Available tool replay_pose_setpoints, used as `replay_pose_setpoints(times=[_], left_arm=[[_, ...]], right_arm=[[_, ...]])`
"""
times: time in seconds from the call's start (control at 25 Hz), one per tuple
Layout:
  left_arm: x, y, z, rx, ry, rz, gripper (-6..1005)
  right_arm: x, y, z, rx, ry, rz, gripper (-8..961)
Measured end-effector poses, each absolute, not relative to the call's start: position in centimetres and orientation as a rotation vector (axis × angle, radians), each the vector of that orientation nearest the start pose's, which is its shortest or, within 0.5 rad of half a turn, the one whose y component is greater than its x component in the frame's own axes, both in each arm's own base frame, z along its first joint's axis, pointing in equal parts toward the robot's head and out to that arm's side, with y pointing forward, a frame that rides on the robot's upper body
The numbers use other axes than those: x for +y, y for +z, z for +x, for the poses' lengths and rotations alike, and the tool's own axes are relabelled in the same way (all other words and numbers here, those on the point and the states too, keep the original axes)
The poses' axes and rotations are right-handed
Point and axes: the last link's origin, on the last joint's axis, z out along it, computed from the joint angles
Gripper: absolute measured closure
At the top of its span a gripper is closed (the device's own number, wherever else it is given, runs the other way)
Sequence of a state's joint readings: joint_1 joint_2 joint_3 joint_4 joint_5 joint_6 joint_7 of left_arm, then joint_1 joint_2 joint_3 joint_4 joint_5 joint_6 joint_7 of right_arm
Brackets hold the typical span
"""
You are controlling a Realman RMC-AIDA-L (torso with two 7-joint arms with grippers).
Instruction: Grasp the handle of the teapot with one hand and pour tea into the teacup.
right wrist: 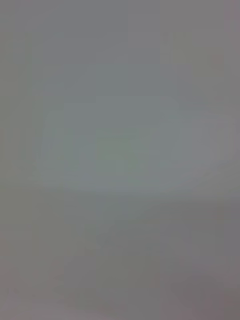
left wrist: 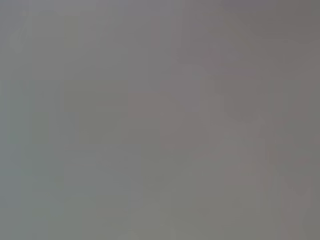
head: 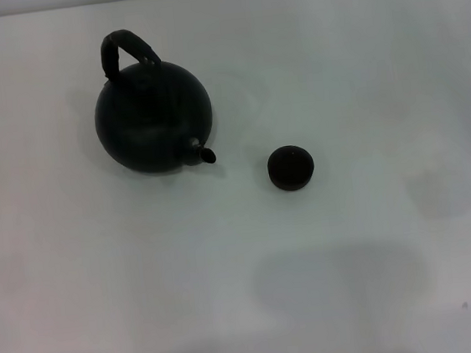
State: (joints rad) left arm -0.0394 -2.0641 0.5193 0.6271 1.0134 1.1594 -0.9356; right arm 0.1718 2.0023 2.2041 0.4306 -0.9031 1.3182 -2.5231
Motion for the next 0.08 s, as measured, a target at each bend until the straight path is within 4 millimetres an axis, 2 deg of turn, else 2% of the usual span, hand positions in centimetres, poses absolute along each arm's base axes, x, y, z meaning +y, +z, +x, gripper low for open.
replay_pose_setpoints(times=[0.08], left_arm=[[22.14, 14.98, -43.27, -0.705, -0.692, -1.309, 271]], right_arm=[[27.74, 7.35, 36.97, 0.4, 0.733, -1.772, 93]])
